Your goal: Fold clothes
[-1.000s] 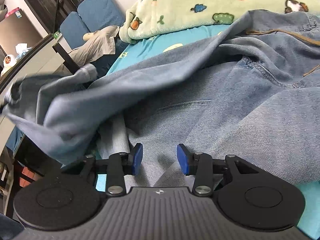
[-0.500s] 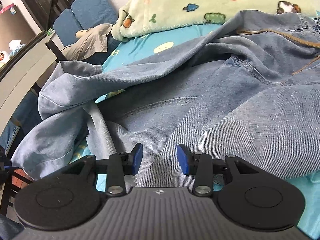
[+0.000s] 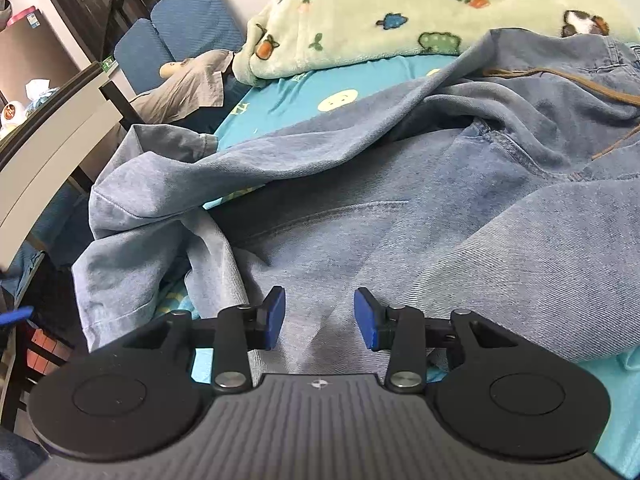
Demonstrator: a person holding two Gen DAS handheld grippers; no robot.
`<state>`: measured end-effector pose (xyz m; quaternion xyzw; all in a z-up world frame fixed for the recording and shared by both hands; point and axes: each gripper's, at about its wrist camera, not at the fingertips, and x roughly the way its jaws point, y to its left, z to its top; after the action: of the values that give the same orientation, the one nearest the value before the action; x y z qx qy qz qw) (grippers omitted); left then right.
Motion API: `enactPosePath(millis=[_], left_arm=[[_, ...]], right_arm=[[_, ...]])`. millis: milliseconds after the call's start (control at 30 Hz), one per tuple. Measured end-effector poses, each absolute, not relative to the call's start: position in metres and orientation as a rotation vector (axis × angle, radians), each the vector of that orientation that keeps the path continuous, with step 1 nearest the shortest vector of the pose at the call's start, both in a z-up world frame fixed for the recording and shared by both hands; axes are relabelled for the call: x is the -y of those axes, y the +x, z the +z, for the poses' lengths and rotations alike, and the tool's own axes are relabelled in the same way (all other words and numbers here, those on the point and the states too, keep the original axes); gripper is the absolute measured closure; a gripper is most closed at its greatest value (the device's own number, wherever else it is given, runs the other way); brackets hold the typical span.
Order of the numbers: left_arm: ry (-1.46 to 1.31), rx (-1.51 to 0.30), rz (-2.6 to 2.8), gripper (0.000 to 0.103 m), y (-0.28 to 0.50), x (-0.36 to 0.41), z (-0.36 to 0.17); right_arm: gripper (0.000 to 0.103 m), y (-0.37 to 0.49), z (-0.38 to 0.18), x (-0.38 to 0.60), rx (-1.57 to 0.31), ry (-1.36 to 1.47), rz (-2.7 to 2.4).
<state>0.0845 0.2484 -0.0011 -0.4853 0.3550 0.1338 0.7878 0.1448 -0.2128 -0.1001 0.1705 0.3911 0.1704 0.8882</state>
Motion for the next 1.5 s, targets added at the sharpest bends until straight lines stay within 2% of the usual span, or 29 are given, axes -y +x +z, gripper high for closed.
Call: enactPosePath(millis=[300,667,733,800,833,867,967,1133,1333,1400,1433,1467,1500], left_arm=[[-1.029,-0.825,0.282,0.051,0.183,-0.231,-0.054],[-1.054,-0.857,0.25,0.055,0.226,-0.221,-0.102],[-1.048,-0.858,0.253,0.06,0.231,-0.219,-0.105],[-1.053,-0.861,0.261,0.072,0.234,-0.219,-0.106],[-1.064,-0.865,0.261,0.077,0.235,-0.219,-0.106],[-1.066,-0.864,0.253,0.088,0.235,-0.219,-0.106],[-1.05,-0.846,0.267,0.097,0.234,-0.216,-0.101],[-1.068,-0.729,0.281,0.098,0.214,-0.213,-0.066],[-0.979,-0.51,0.241,0.099,0.2,-0.225,-0.026],[-0.968,-0.48,0.241,0.099,0.199,-0.231,-0.024],[-0.97,-0.471,0.242,0.099,0.198,-0.234,-0.025],[-0.983,-0.457,0.24,0.099,0.197,-0.237,-0.028],[-1.001,-0.445,0.24,0.099,0.196,-0.242,-0.03]], right_arm=[[0.061,0.148,-0.103,0.208,-0.817,0.355,0.369],[0.061,0.163,-0.093,0.213,-0.655,0.508,0.425],[0.06,0.167,-0.091,0.218,-0.639,0.576,0.434],[0.053,0.172,-0.09,0.224,-0.627,0.627,0.425],[0.045,0.174,-0.09,0.226,-0.621,0.651,0.42],[0.04,0.177,-0.09,0.229,-0.616,0.674,0.414],[0.036,0.191,-0.097,0.236,-0.66,0.74,0.387],[0.036,0.208,-0.116,0.248,-0.727,0.936,0.34],[0.036,0.235,-0.114,0.241,-0.729,0.966,0.286],[0.039,0.25,-0.113,0.235,-0.747,0.921,0.229],[0.049,0.257,-0.113,0.233,-0.752,0.897,0.192],[0.072,0.263,-0.112,0.23,-0.752,0.881,0.155],[0.085,0.27,-0.11,0.228,-0.75,0.873,0.134]])
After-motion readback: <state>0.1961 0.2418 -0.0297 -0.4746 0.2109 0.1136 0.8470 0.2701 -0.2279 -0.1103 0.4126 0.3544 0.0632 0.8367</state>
